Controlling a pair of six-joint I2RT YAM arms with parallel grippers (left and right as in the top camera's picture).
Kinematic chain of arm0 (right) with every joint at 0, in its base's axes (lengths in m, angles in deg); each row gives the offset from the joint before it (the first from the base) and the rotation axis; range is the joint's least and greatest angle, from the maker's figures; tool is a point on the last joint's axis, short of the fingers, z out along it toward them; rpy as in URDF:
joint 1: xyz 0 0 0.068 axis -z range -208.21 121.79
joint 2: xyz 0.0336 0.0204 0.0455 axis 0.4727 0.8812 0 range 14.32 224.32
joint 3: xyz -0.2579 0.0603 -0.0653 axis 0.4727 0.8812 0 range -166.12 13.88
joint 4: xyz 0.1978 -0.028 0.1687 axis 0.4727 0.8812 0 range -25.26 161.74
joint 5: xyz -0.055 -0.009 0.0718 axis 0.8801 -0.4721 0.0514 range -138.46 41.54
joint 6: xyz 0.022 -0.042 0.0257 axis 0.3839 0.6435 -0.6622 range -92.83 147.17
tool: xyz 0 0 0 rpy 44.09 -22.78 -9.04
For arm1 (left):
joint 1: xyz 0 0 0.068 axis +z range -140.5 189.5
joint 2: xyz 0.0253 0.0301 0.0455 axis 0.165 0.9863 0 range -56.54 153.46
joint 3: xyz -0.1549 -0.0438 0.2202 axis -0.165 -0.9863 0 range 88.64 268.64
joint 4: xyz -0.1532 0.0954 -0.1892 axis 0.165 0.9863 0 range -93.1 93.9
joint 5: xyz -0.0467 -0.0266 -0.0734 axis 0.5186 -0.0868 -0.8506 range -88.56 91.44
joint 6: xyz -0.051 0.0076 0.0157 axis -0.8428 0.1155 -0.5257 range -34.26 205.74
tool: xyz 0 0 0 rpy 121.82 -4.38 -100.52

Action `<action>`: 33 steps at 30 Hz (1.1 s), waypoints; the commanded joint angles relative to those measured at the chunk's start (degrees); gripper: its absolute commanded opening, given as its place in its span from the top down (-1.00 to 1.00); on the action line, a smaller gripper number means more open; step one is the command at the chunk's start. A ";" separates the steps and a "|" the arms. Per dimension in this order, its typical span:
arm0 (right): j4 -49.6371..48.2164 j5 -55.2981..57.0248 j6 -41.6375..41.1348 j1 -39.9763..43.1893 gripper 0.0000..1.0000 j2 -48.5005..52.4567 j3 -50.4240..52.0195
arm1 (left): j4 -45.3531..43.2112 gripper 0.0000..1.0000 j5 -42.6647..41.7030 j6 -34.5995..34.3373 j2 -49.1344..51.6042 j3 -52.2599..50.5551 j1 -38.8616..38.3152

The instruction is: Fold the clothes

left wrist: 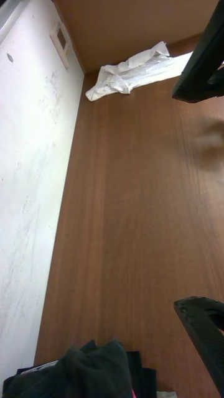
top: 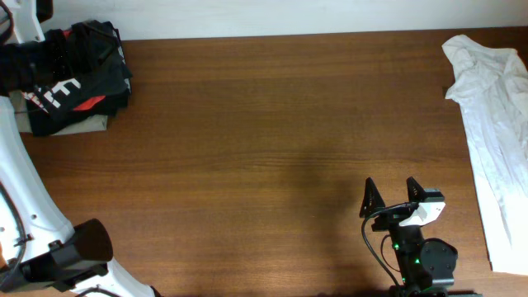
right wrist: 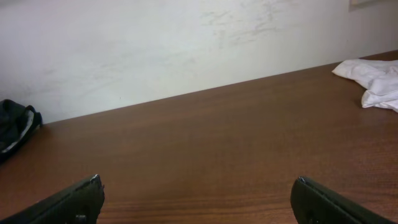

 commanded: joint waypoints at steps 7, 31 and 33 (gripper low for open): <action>0.44 0.66 0.42 -0.35 -0.97 -0.48 0.26 | -0.42 -0.98 -0.98 0.07 -18.36 -22.40 -10.01; 0.44 0.66 0.42 -0.35 -0.97 -0.48 0.26 | -32.06 -0.98 23.85 -8.92 -69.72 -86.18 -19.37; 0.44 0.66 0.42 -0.35 -0.97 -0.48 0.26 | -29.83 -0.99 23.96 -8.87 -70.88 -86.40 -19.98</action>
